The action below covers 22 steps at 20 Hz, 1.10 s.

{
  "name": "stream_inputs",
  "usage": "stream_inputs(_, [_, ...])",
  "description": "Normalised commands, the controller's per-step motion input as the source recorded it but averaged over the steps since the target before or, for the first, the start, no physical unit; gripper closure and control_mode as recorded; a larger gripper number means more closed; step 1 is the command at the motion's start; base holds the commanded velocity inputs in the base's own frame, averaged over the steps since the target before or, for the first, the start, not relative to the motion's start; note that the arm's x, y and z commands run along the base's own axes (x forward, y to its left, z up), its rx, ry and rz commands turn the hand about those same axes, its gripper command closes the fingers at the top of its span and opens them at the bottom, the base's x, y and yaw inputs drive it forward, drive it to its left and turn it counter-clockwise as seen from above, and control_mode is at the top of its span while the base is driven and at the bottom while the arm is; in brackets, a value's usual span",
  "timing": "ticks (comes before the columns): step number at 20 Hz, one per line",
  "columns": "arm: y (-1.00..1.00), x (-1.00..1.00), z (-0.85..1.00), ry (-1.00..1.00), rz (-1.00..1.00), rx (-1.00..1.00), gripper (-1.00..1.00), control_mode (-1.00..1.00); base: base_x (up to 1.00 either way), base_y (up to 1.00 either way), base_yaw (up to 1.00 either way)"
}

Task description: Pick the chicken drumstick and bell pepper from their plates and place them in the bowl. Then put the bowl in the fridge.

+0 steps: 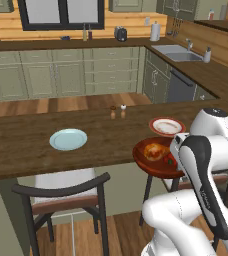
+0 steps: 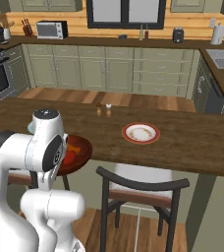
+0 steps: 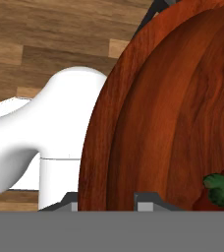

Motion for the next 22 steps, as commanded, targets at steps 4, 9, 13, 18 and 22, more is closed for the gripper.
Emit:
stream_inputs(4, [0.00,0.00,0.00,0.00,0.00,0.00,1.00,1.00,-0.27,0.04,0.01])
stream_inputs(9, [0.00,0.00,0.00,0.00,0.00,0.00,1.00,1.00,-0.58,0.99,0.06])
stream_inputs(13, [0.00,0.00,0.00,0.00,0.00,0.00,1.00,1.00,-0.24,1.00,0.00])
stream_inputs(18, [0.00,0.00,0.00,0.00,0.00,0.00,1.00,1.00,-0.01,1.00,-0.01])
stream_inputs(22, [0.00,0.00,0.00,0.00,0.00,0.00,1.00,1.00,0.00,1.00,-0.03])
